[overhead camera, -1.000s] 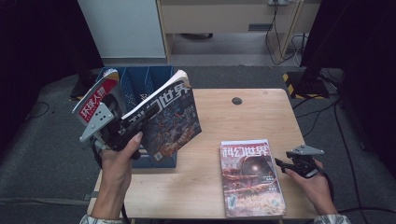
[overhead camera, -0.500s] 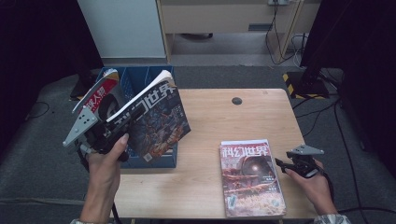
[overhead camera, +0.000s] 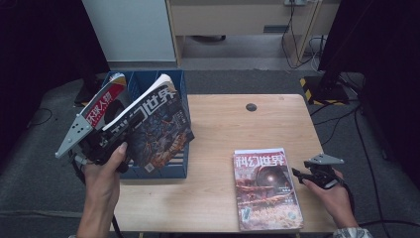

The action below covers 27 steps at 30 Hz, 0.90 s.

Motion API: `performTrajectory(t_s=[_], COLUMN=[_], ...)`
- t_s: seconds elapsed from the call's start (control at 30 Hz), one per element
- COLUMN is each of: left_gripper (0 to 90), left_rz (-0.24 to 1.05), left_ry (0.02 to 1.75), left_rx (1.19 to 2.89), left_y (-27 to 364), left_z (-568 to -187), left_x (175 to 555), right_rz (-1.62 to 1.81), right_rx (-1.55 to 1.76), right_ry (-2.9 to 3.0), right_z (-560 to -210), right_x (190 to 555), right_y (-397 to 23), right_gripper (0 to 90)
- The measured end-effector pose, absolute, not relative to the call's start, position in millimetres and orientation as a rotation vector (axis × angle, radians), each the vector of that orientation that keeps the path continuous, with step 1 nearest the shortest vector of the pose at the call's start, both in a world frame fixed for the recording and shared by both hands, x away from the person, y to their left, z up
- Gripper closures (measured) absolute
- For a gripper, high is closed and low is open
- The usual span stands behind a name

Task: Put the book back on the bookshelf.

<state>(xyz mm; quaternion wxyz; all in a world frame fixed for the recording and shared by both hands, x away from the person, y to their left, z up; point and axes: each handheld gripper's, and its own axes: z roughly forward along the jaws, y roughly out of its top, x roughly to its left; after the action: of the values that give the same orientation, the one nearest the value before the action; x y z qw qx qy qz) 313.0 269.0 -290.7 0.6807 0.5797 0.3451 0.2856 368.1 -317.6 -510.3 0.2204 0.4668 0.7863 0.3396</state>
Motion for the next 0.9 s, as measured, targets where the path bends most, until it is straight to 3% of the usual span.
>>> performTrajectory(t_s=[0.9], left_gripper=[82.5], left_rz=[0.724], left_ry=[0.852], left_rx=[1.243], left_y=[302], left_z=[-290], left_x=[302], right_rz=[0.935], right_rx=[1.292], right_ry=[2.176], right_z=[-511], right_x=[368], right_y=[-317], right_gripper=[40.6])
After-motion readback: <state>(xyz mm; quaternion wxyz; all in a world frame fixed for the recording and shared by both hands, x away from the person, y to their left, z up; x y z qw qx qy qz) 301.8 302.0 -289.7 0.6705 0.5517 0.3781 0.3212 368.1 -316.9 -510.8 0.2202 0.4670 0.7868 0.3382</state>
